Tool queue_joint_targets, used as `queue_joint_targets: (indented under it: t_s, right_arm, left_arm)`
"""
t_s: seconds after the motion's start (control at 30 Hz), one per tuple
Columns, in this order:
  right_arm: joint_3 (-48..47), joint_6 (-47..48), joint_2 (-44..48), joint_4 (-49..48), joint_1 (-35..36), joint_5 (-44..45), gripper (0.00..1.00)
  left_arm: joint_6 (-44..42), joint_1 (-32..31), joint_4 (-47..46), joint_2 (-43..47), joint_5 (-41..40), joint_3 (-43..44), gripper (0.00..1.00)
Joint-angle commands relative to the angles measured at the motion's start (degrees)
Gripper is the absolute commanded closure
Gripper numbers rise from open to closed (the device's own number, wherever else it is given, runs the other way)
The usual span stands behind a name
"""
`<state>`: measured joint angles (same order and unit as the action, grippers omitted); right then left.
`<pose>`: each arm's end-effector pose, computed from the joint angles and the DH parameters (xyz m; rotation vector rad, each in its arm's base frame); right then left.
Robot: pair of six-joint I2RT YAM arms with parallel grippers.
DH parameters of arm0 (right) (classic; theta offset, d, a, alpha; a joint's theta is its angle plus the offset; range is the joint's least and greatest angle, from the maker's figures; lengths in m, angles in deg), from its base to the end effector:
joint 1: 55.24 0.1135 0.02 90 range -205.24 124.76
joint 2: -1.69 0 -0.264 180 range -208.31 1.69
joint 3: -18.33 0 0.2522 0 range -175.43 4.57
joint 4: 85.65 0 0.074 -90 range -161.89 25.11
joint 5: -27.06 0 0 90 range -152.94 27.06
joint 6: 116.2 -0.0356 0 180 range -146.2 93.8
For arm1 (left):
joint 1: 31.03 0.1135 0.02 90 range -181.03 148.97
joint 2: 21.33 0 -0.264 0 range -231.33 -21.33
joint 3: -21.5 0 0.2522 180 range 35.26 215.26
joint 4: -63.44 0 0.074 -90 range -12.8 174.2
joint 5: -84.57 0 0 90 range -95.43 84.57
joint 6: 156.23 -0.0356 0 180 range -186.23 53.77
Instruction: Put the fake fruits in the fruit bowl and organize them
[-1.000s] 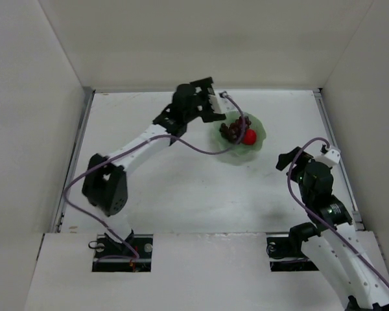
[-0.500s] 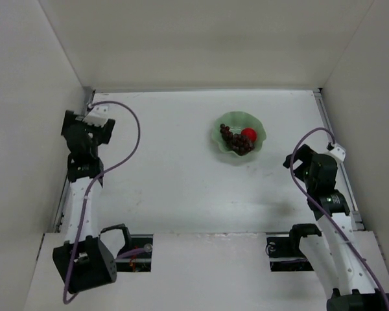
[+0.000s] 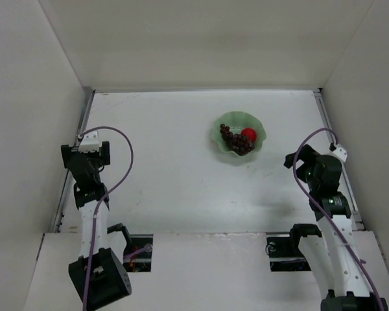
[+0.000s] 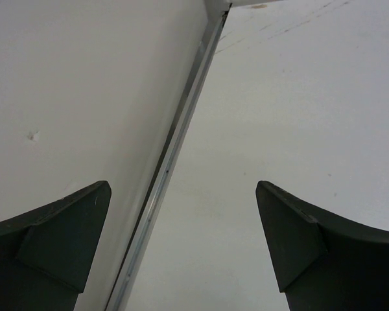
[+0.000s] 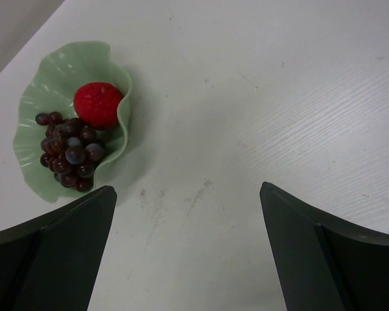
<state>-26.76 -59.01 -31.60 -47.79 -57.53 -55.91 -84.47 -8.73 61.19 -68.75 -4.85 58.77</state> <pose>0.1441 -0.0101 0.2619 0.6853 1.9092 0.2129 0.1835 0.0749 0.2484 -0.0538 1.7351 0.5155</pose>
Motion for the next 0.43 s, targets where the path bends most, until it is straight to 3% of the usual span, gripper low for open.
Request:
queue_joint_targets:
  t_s: [0.0, 0.4]
  right_arm:
    - [-0.57, -0.32, 1.39, -0.45, -0.14, -0.35, 0.0]
    - [-0.57, -0.32, 2.98, -0.54, 0.04, 0.09, 0.0]
  left_arm:
    - [3.3, -1.77, -10.25, -0.48, -1.27, -1.62, 0.0]
    - [2.68, -4.33, -12.82, -0.75, -1.46, -2.68, 0.0]
